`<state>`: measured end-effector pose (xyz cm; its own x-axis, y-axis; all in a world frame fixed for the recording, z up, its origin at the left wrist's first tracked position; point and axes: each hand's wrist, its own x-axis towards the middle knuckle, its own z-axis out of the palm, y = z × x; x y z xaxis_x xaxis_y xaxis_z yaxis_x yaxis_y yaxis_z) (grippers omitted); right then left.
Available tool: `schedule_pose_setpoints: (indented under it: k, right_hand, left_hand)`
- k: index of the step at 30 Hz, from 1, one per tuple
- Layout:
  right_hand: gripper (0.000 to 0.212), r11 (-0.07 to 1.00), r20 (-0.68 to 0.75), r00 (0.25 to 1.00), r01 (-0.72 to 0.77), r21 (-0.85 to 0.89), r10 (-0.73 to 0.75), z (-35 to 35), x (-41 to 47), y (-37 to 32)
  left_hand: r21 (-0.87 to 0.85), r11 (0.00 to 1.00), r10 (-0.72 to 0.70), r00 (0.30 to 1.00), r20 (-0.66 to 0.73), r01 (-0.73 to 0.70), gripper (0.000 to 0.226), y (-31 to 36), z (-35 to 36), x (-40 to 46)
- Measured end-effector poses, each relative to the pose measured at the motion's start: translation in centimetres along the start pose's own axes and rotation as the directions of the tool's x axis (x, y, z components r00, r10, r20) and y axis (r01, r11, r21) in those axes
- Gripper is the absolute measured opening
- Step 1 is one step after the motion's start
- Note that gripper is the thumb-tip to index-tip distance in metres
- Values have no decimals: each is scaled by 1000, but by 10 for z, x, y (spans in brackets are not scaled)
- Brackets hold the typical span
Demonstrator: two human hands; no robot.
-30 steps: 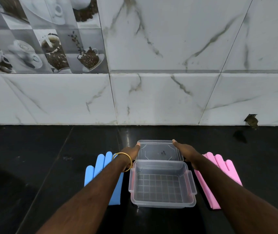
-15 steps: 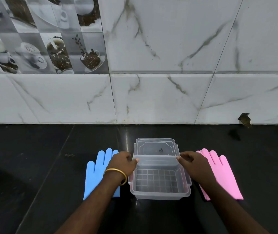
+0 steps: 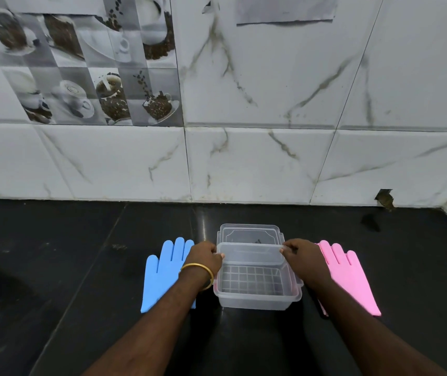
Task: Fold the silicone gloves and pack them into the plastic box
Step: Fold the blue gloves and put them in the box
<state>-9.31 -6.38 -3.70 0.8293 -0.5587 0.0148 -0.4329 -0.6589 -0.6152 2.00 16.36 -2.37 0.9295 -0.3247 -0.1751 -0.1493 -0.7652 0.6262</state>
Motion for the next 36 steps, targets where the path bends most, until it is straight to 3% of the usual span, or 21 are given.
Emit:
schedule_pose_setpoints:
  k: [4,8,11,13,15,20,25,29,33,36]
  right_hand:
    - [26,999,17,999,-27,-39,27,-3,0,-7]
    - [47,999,-176,984,34,2,-33,-3,-21,-25]
    - [52,993,-245,965,109,46,-95,0,-42,-42]
    - [51,986,-238,964,145,83,-122,2,-54,-54]
    - [50,977,-219,967,162,135,-130,5,-64,-66]
    - [53,963,-147,977,182,200,-154,16,-81,-92]
    - [55,957,-80,983,182,224,-168,27,-94,-112]
    - [56,948,-10,989,146,283,-150,31,-101,-125]
    - [49,860,181,983,-84,503,-10,27,-111,-135]
    - [57,678,507,862,-373,633,2,25,-117,-139]
  left_hand:
    - [-5,1000,18,1000,-24,-18,25,-3,-3,-4]
    - [-150,987,16,966,-259,-57,18,-32,-22,-17]
    - [-17,989,-143,926,-349,146,40,-84,-39,-23]
    - [35,934,-332,899,-285,356,63,-115,-45,-29]
    - [14,890,-446,875,-188,456,76,-133,-43,-33]
    - [-194,854,-502,863,-56,483,76,-141,-38,-29]
    - [-237,799,-544,833,106,552,76,-135,-50,-17]
    - [-375,736,-511,826,237,563,58,-123,-59,-12]
    - [-625,554,-439,830,342,551,33,-101,-73,-14]
    - [-766,433,-364,870,333,475,23,-77,-87,-20]
